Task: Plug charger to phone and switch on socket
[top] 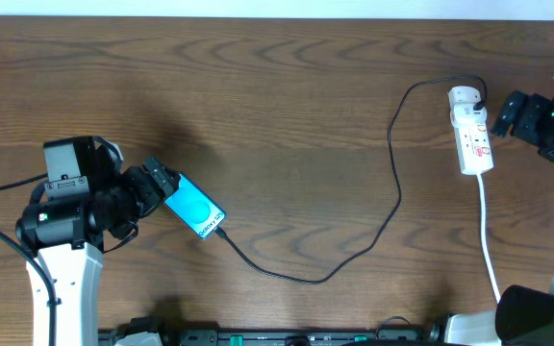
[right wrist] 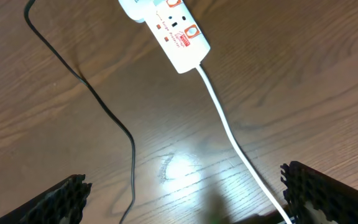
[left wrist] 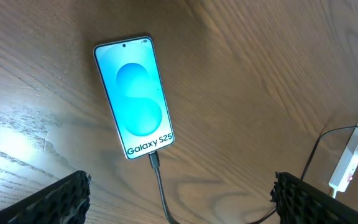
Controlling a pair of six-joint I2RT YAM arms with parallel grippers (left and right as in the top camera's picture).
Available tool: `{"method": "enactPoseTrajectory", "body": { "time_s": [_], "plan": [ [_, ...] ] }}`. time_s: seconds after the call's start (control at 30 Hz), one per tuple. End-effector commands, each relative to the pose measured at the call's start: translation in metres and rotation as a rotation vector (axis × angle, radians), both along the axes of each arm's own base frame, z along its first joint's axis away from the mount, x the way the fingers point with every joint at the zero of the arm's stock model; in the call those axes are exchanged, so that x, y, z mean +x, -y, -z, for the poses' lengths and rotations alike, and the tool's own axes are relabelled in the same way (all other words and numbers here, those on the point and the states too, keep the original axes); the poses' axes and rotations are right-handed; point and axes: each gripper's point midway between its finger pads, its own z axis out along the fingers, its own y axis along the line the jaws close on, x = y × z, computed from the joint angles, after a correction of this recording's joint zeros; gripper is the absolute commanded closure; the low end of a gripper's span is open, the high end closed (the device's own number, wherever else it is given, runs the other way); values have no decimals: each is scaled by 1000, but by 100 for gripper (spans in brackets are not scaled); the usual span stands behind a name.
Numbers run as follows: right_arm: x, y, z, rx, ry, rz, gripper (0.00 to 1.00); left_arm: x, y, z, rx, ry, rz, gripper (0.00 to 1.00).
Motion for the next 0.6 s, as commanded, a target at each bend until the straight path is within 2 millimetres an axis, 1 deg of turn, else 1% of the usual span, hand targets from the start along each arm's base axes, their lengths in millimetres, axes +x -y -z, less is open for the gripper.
{"method": "enactPoseTrajectory", "body": {
  "time_s": [0.0, 0.33, 0.4, 0.5, 0.57],
  "plan": [
    [-1, -1, -5, -2, 18, 13, 1, -1, -2, 2, 18, 0, 15, 6],
    [-1, -1, -5, -2, 17, 13, 1, -2, -2, 3, 25, -7, 15, 6],
    [-1, -1, -5, -2, 17, 14, 1, -13, -12, 8, 109, -39, 46, 6],
    [-1, -1, -5, -2, 18, 14, 1, -31, -27, 18, 208, -112, 11, 6],
    [-1, -1, -5, -2, 18, 13, 1, -35, -31, 22, 259, -105, 13, 6]
  ]
}}
